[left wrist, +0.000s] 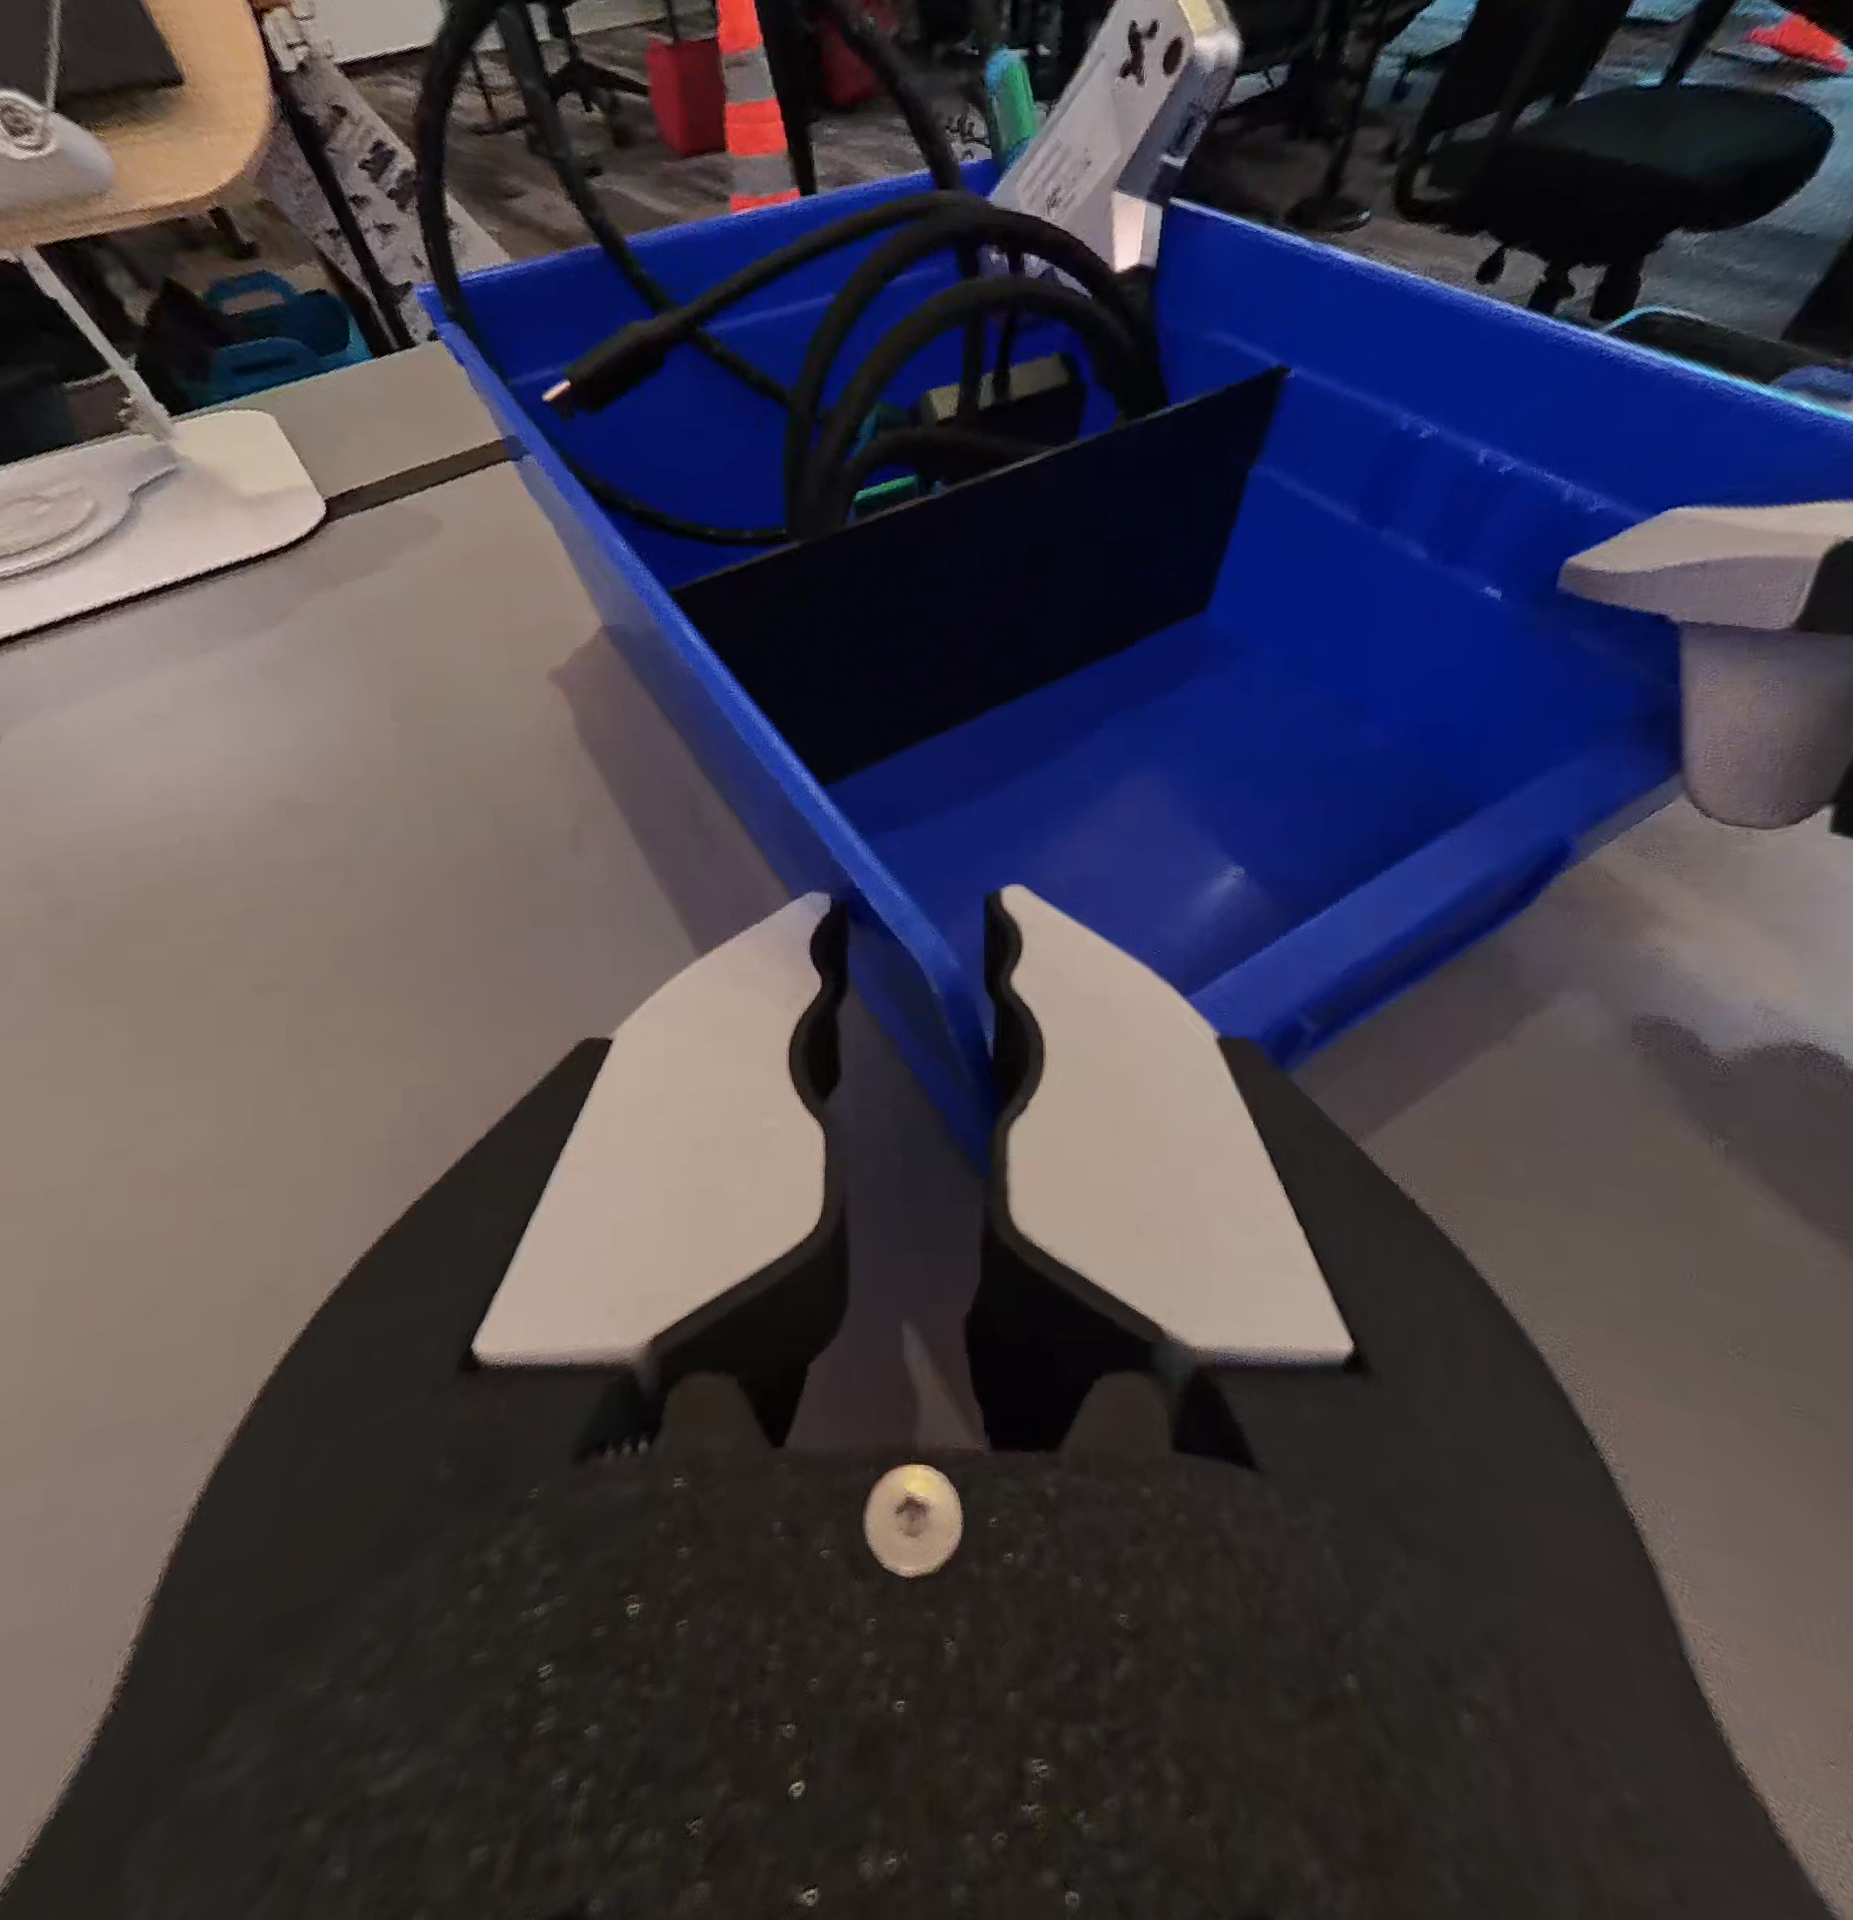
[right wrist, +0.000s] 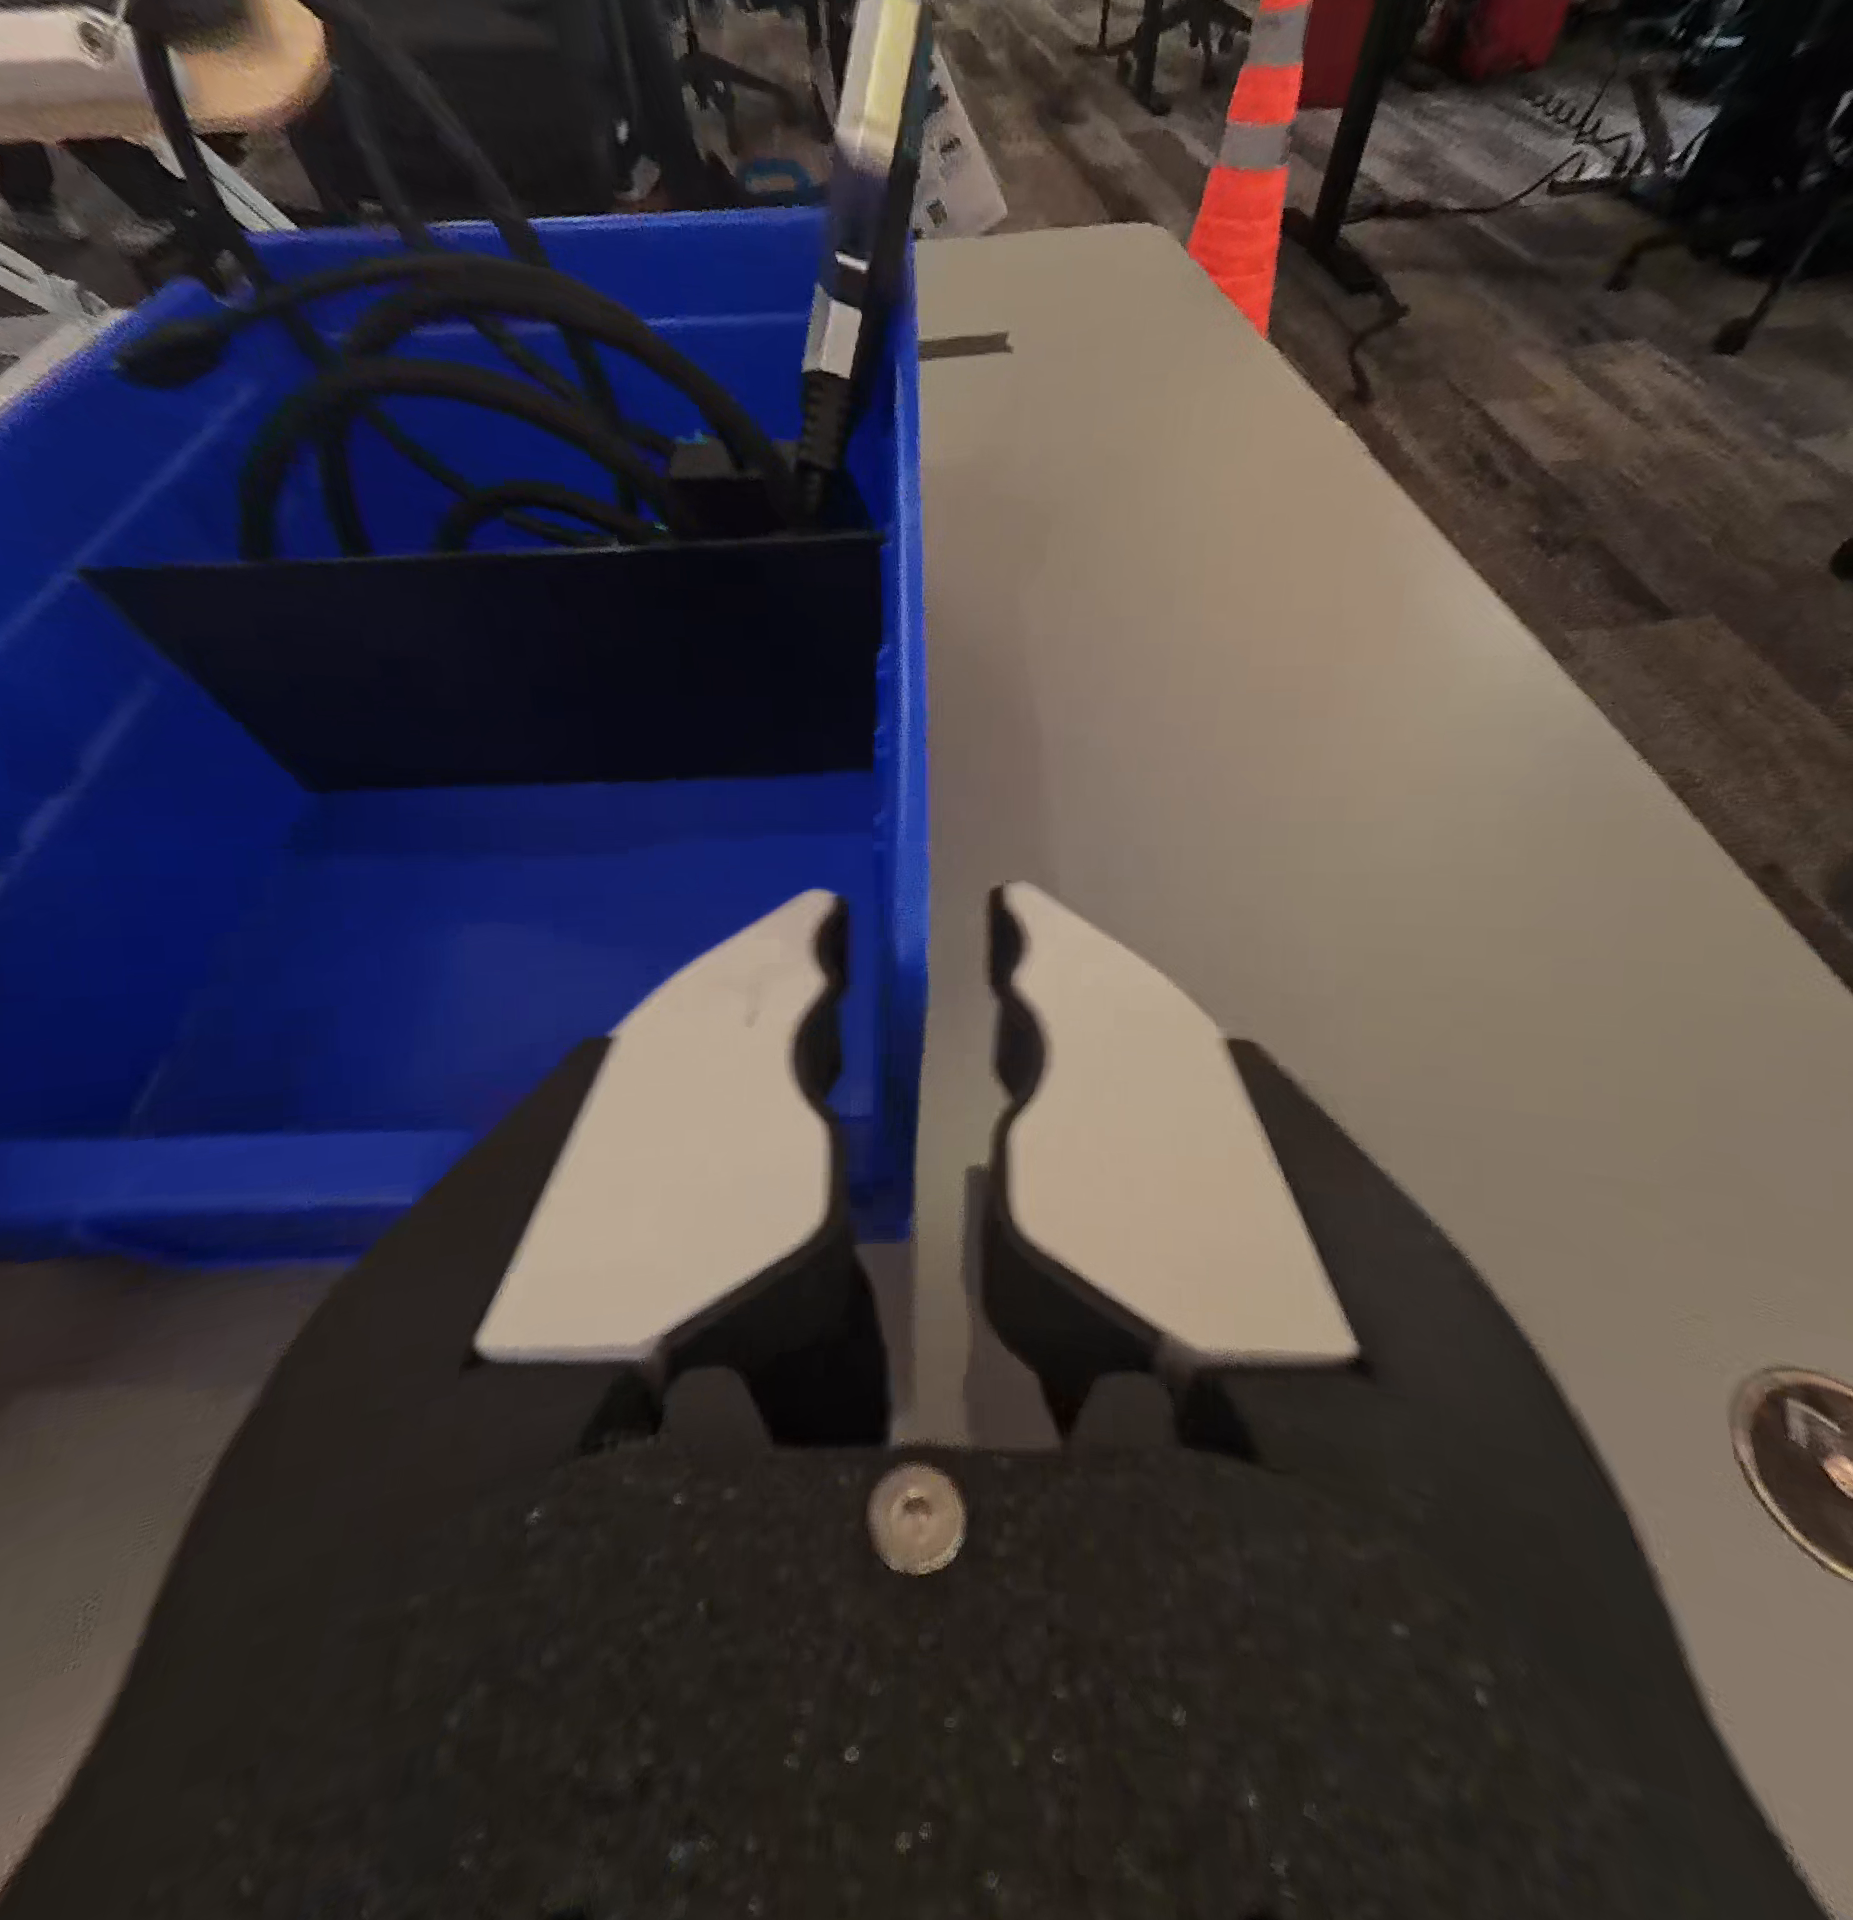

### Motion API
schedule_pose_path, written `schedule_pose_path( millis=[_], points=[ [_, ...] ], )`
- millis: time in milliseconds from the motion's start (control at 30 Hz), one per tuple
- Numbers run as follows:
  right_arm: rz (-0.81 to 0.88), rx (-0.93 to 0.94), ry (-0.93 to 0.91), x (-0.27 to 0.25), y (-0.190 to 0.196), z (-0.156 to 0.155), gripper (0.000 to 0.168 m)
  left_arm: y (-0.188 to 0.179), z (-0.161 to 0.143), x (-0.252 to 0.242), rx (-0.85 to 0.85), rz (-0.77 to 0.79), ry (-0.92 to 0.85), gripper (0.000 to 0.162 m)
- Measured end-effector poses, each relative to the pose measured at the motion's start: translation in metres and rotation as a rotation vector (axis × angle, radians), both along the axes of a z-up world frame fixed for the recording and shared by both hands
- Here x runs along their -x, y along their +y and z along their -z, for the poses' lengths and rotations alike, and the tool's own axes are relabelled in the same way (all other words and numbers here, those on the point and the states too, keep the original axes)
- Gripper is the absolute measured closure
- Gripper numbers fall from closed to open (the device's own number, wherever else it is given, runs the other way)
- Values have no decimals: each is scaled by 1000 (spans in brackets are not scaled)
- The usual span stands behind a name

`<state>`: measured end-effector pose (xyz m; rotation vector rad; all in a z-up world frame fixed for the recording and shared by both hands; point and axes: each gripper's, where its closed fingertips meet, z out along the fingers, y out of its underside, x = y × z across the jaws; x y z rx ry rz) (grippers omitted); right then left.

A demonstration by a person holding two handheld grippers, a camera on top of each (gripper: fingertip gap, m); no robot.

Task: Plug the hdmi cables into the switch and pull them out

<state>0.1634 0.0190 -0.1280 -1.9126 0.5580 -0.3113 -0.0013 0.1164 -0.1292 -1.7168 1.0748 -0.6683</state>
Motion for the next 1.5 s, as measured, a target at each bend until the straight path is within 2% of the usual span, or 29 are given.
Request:
schedule_pose_path(
  millis=[33, 300, 533, 667, 833, 1000, 1100, 1200, 1233, 1300, 1400, 1500],
  points=[
    [-6, -15, 31, 1, 5, -1, 164, 3, 0, -1, 2, -4, 3, 138],
    [20, -10, 46, 51, 30, -19, 166, 45, -19, 46, 72, -117, -32, 150],
    [-112, -110, -27, 135, 98, -56, 165, 100, -48, 144, 1, -329, -78, 156],
    [-185, -104, -40, 184, 136, -56, 165, 127, -43, 197, 37, -432, -71, 157],
    [-254, -59, -14, 221, 164, -31, 163, 149, -18, 234, 61, -495, -5, 158],
    [-319, -23, -36, 235, 172, -5, 162, 155, -4, 247, -5, -527, 122, 153],
    [-383, -35, -26, 238, 170, -3, 160, 136, -4, 241, 101, -438, 77, 122],
    [-489, -9, 27, 248, 161, -4, 134, 116, -23, 248, 138, -378, 9, 122],
    [-491, -8, 15, 244, 155, -4, 132, 113, -32, 259, 110, -379, -14, 124],
    [-504, -20, -55, 236, 145, -4, 124, 111, -49, 294, 55, -421, -52, 126],
    [-490, 28, -115, 220, 130, 2, 117, 115, -65, 376, 7, -522, -86, 121],
    [-461, 26, -96, 212, 118, 3, 117, 133, -56, 465, 22, -625, -102, 123]
  ],
)
